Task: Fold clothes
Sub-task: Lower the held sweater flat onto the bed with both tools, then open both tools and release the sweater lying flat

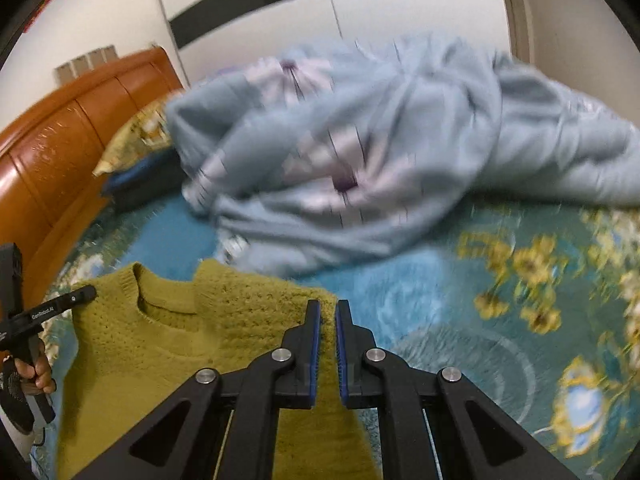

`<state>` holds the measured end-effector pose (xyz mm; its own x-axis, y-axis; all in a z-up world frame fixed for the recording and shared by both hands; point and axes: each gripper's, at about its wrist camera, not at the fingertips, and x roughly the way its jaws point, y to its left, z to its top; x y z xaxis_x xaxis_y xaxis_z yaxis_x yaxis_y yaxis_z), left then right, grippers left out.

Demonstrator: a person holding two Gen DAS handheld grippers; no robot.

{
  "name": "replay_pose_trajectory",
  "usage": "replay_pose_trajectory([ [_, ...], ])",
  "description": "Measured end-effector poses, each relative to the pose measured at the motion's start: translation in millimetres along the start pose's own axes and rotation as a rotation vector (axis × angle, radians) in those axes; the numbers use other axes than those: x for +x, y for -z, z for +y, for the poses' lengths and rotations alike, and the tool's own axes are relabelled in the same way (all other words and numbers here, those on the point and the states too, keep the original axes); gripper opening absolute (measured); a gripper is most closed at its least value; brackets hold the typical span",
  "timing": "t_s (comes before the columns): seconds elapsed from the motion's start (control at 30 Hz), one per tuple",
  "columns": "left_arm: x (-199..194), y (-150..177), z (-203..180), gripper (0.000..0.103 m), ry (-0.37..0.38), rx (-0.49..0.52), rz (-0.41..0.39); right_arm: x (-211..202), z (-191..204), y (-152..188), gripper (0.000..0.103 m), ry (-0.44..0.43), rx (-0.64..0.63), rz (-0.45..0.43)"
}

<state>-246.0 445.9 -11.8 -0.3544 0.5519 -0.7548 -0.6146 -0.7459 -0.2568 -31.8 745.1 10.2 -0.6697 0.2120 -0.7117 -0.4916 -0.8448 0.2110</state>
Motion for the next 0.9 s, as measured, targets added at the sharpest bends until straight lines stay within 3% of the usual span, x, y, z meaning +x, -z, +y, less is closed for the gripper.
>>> replay_pose_trajectory([
  [0.27, 24, 16, 28, 0.014, 0.042, -0.105, 0.045, 33, -19, 14, 0.01, 0.017, 0.061, 0.052],
  [0.33, 18, 15, 27, 0.023, 0.065, -0.105, 0.059, 28, -15, 13, 0.012, 0.028, 0.043, 0.036],
  [0.37, 15, 16, 26, 0.029, 0.07, -0.1, 0.071, 24, -14, 12, 0.014, 0.03, 0.03, 0.029],
  [0.43, 4, 20, 26, 0.041, 0.07, -0.072, 0.096, 15, -11, 11, 0.032, 0.04, 0.008, 0.023],
  [0.57, -41, 44, 31, 0.042, 0.044, 0.003, 0.104, -20, -7, 21, 0.043, 0.016, -0.021, 0.016],
  [0.67, -86, 77, 33, 0.045, 0.023, 0.047, 0.096, -67, 0, 56, 0.045, -0.049, -0.029, 0.01],
  [0.77, -136, 129, 37, 0.05, -0.008, 0.083, 0.073, -127, 0, 114, 0.046, -0.105, -0.049, 0.021],
  [0.9, -185, 204, 52, 0.053, -0.008, 0.055, 0.058, -184, -16, 204, 0.049, -0.082, 0.032, 0.088],
])
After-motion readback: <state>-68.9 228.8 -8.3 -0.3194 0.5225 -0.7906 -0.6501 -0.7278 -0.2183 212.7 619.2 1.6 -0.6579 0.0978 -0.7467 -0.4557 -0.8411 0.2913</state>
